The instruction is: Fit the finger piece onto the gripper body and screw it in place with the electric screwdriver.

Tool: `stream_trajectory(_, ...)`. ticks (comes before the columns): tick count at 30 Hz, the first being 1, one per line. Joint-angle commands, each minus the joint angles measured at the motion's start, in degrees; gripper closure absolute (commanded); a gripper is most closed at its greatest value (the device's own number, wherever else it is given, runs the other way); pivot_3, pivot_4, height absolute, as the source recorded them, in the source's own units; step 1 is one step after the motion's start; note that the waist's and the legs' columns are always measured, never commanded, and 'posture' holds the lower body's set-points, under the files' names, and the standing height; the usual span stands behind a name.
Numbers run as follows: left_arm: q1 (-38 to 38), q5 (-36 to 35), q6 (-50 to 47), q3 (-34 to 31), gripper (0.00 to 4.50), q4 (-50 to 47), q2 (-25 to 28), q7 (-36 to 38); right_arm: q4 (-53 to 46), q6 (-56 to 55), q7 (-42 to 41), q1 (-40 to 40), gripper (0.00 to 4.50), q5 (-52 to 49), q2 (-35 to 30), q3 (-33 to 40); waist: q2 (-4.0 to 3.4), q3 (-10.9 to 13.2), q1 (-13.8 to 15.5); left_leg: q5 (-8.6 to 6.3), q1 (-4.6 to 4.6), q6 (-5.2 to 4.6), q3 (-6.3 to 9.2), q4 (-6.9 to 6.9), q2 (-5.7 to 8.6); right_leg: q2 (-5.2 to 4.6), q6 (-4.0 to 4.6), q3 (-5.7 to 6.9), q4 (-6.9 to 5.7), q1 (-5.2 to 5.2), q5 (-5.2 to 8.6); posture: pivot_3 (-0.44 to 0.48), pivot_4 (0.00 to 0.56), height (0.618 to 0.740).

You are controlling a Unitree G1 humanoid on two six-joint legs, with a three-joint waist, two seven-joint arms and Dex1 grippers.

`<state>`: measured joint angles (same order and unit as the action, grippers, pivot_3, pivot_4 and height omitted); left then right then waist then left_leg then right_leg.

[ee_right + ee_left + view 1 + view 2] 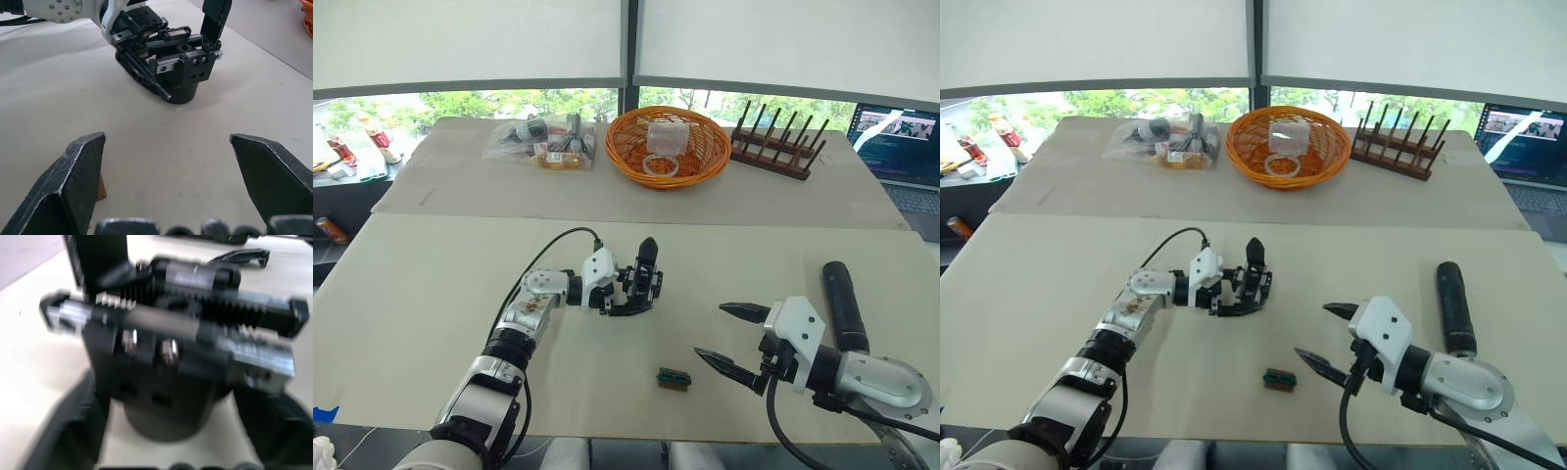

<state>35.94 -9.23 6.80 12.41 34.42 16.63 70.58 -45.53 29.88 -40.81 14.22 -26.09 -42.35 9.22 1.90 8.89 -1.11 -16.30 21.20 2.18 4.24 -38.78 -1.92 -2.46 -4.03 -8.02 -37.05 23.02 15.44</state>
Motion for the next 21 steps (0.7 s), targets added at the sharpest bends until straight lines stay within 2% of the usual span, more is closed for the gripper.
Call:
stream_trajectory(1, -2.24, -2.29, -1.2, 0.39, 1.91, -6.71, -0.79, 1.81, -2.45, -0.93, 0.51, 0.4, 0.0, -0.65, 0.08, 2.28, 0.0, 0.0, 0.02, 0.0, 0.0, 0.0, 0.0, 0.0, 0.0, 0.0, 0.0, 0.0, 0.0, 0.0, 0.0, 0.0, 0.15, 0.74)
stream_trajectory(5, -5.13, -3.31, -6.3, 0.55, 1.91, -15.02, -3.03, -1.3, -3.61, -0.54, 0.85, 1.74, 0.0, -1.18, 0.31, 3.19, 0.0, 0.0, 0.25, -0.01, 0.03, -0.01, 0.0, -0.01, -0.01, -0.01, 0.0, 0.0, -0.01, 0.02, 0.0, 0.0, 0.15, 0.74)
stream_trajectory(8, -6.13, -1.04, -9.24, 1.75, 1.91, -18.36, -5.75, -6.5, -4.62, -0.34, 1.16, 2.89, 0.0, -1.39, 0.54, 3.46, 0.0, 0.0, 0.42, 0.0, 0.05, -0.01, 0.01, -0.06, 0.0, -0.01, 0.0, 0.0, -0.02, 0.01, 0.0, 0.0, 0.15, 0.74)
stream_trajectory(19, -7.67, 1.81, -12.31, 4.06, 1.91, -18.55, -6.82, -12.43, -5.38, 0.04, 2.21, 3.81, 0.0, -1.1, 0.67, 3.56, 0.0, 0.0, 0.01, -0.01, 0.0, -0.01, 0.01, -0.06, 0.0, 0.0, -0.01, 0.0, -0.03, -0.02, 0.0, 0.0, 0.15, 0.74)
stream_trajectory(21, -8.43, 1.48, -14.74, 4.36, 0.87, -19.12, -5.79, -11.76, -5.34, 0.08, 2.23, 3.84, 0.0, -1.09, 0.54, 3.72, 0.0, 0.0, 0.05, -0.01, 0.0, -0.01, 0.01, -0.06, 0.0, 0.0, -0.01, 0.0, -0.03, -0.03, 0.0, 0.0, 0.15, 0.74)
